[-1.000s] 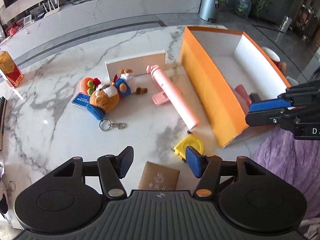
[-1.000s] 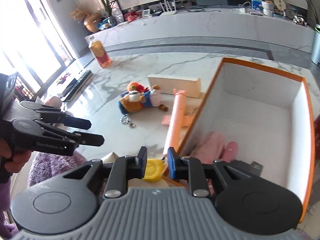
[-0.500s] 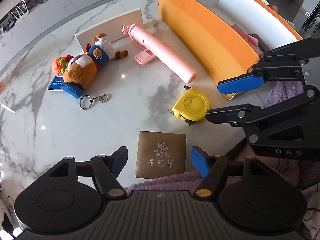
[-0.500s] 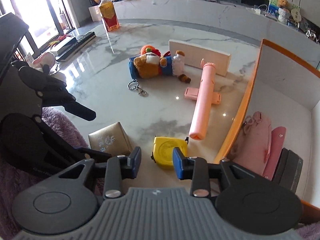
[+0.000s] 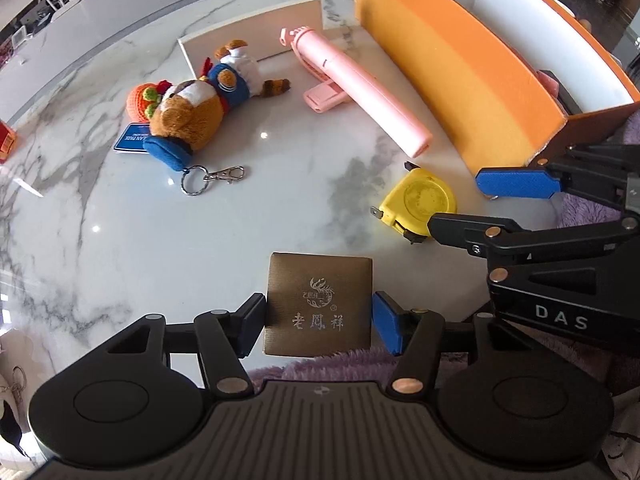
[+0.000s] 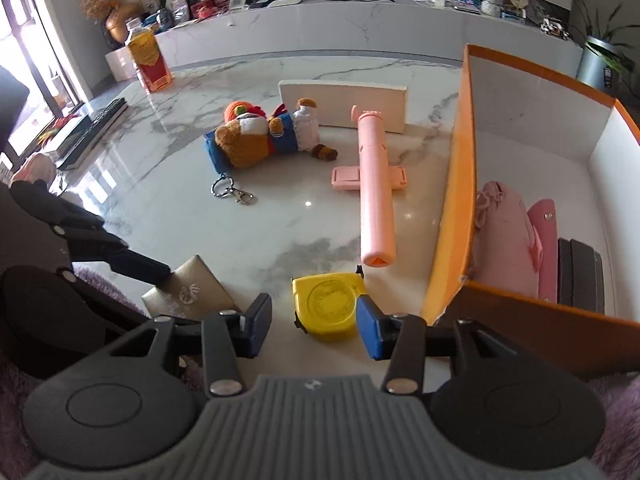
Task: Organize objects
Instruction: 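Grasp the brown square box with the left tool while the right tool grasps the yellow tape measure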
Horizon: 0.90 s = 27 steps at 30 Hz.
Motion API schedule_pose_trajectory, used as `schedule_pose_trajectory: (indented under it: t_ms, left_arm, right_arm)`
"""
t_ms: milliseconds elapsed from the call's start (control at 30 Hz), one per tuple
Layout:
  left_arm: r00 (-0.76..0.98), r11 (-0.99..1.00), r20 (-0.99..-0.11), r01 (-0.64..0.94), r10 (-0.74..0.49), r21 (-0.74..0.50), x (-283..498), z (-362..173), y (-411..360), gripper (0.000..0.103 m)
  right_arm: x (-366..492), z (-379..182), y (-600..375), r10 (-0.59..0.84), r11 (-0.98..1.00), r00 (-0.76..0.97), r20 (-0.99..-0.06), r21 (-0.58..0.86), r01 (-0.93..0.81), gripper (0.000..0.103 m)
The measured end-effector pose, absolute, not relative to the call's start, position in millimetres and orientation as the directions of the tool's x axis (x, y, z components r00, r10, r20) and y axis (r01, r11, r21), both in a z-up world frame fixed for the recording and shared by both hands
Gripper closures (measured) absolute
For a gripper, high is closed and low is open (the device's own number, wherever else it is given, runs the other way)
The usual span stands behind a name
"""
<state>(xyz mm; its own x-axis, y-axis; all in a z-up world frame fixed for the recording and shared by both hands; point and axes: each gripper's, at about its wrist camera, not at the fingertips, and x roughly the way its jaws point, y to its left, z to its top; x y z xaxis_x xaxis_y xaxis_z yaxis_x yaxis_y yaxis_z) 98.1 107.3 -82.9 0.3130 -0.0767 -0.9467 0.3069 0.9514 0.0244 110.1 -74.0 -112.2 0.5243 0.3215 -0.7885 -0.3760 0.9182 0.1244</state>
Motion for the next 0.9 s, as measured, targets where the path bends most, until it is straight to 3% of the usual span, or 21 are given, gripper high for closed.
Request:
schedule_pose_trajectory:
  t_ms: [233, 367, 767, 900]
  left_arm:
    - [0.349, 0.981, -0.931, 0.191, -0.111, -0.046, 95.2, -80.0, 130.1, 0.035]
    - [0.355, 0.978, -0.928, 0.204, -0.110, -0.038, 94.8, -83.0, 126.0, 0.035]
    - [0.335, 0.978, -0.937, 0.206, -0.098, -0.028, 99.2, -89.6, 123.7, 0.035]
    - [0.337, 0.978, -0.937, 0.210, -0.087, -0.015, 98.6, -89.7, 121.2, 0.035]
  right_arm:
    - [107.2, -137.0, -60.1, 0.253, 0.932, 0.568, -0.783, 0.041, -0.359, 0.044]
    - [108.3, -147.8, -55.1, 0.226, 0.933, 0.590, -0.775, -0.001, -0.360, 0.043]
    - [120.2, -163.0, -52.5, 0.228, 0.950, 0.576, -0.785, 0.049, -0.309, 0.035]
    - [120.8, -164.8, -50.8, 0.218, 0.953, 0.598, -0.771, 0.035, -0.301, 0.036]
